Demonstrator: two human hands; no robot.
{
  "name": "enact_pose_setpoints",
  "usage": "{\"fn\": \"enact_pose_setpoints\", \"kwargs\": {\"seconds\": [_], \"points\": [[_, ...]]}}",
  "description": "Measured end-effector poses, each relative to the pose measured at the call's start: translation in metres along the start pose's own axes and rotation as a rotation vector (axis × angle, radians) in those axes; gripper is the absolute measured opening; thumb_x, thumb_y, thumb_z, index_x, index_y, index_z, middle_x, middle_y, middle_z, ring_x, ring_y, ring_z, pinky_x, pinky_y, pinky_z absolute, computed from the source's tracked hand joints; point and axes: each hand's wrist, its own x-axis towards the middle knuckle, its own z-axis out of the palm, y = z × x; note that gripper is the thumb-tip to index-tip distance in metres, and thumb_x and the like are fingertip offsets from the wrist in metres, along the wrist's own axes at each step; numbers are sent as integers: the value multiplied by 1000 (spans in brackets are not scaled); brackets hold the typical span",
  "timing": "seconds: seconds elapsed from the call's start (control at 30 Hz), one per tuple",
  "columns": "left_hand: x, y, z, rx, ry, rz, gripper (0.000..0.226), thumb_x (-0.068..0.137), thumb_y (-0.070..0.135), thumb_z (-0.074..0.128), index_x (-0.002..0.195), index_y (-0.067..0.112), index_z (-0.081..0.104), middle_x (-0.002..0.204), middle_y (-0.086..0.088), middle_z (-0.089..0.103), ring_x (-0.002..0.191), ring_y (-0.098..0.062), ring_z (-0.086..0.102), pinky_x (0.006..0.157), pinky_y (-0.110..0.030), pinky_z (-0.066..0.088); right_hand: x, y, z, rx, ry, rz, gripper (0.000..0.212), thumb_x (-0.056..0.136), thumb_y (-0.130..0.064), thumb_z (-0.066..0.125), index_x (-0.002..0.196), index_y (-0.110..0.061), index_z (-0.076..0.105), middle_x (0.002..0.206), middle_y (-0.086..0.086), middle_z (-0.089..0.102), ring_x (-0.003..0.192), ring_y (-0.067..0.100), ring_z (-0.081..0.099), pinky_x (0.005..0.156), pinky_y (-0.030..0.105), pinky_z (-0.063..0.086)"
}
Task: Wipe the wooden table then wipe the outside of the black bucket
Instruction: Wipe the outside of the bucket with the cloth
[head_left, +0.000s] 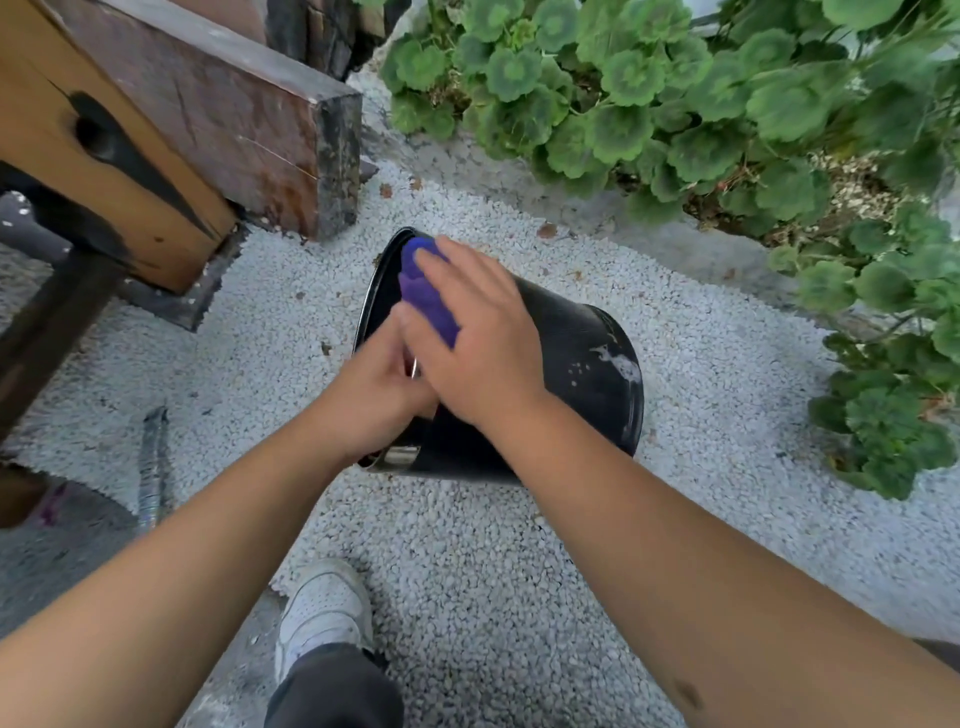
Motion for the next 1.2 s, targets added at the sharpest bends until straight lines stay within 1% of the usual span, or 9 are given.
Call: {"fn": "enact_pose_setpoints", "kwargs": {"seconds": [0.17, 0.27, 0.47, 0.6, 0.7, 0.77, 0.97, 1.07, 1.2], "points": [[-4, -3, 6, 14, 55, 27, 82, 78, -11, 68, 143, 20, 29, 130, 0, 55, 111, 2, 60, 88, -14, 47, -12, 31, 0, -178, -106, 71, 59, 86, -56, 42, 139, -31, 49, 152, -6, 40, 145, 18, 24, 115, 47, 26], [-6, -10, -1, 75, 148, -16, 82, 78, 9, 73, 145, 29, 30, 132, 9, 56, 115, -1, 59, 93, -22, 49, -16, 62, -7, -243, -131, 166, 59, 86, -56, 40, 139, -34, 47, 153, -9, 38, 145, 17, 21, 117, 50, 20], [-7, -24, 0, 122, 295, -53, 77, 79, 20, 58, 150, 25, 29, 136, 10, 50, 117, 9, 51, 93, -11, 43, -18, 116, -25, -236, -106, 354, 53, 89, -50, 45, 140, -33, 47, 151, -11, 40, 145, 15, 22, 114, 29, 18], [-15, -29, 10, 75, 498, 54, 41, 75, 18, 56, 112, 33, 48, 110, 9, 58, 97, 2, 58, 83, -23, 47, -19, 132, -31, -229, -103, 407, 51, 91, -46, 48, 141, -32, 46, 151, -11, 40, 145, 13, 22, 111, 23, 13], [-30, -34, 10, 107, 401, 66, 55, 76, 31, 58, 129, 43, 47, 126, 15, 56, 111, -2, 59, 90, -22, 48, -22, 136, -35, -194, -70, 428, 51, 90, -44, 51, 139, -32, 48, 149, -10, 43, 143, 13, 26, 110, 22, 14], [-44, -40, 10, 229, 195, 50, 78, 83, 33, 59, 147, 56, 22, 140, 29, 42, 117, -5, 59, 94, -20, 49, -22, 138, -39, -153, -77, 401, 50, 90, -43, 56, 138, -29, 51, 147, -9, 46, 141, 15, 31, 112, 22, 16], [-45, -42, 8, 267, 103, 28, 82, 93, 17, 57, 139, 70, 15, 119, 47, 52, 87, -21, 70, 86, -45, 57, -8, 122, -38, -60, -33, 339, 34, 85, -27, 67, 118, -20, 69, 130, -2, 63, 123, 17, 53, 107, 19, 29], [-37, -35, 4, 224, 111, 46, 83, 93, 13, 57, 138, 68, 14, 134, 58, 27, 107, 6, 64, 81, -13, 54, 0, 88, -33, 113, 31, 341, 22, 82, -20, 68, 102, -16, 76, 118, -1, 70, 112, 15, 62, 105, 25, 40], [-26, -34, 2, 218, 146, 61, 91, 90, 10, 60, 149, 48, 2, 156, 29, 24, 135, 0, 45, 99, -22, 49, 3, 24, -12, 104, -1, 34, 34, 79, -29, 68, 109, -15, 73, 117, 1, 70, 109, 22, 61, 99, 37, 46]]}}
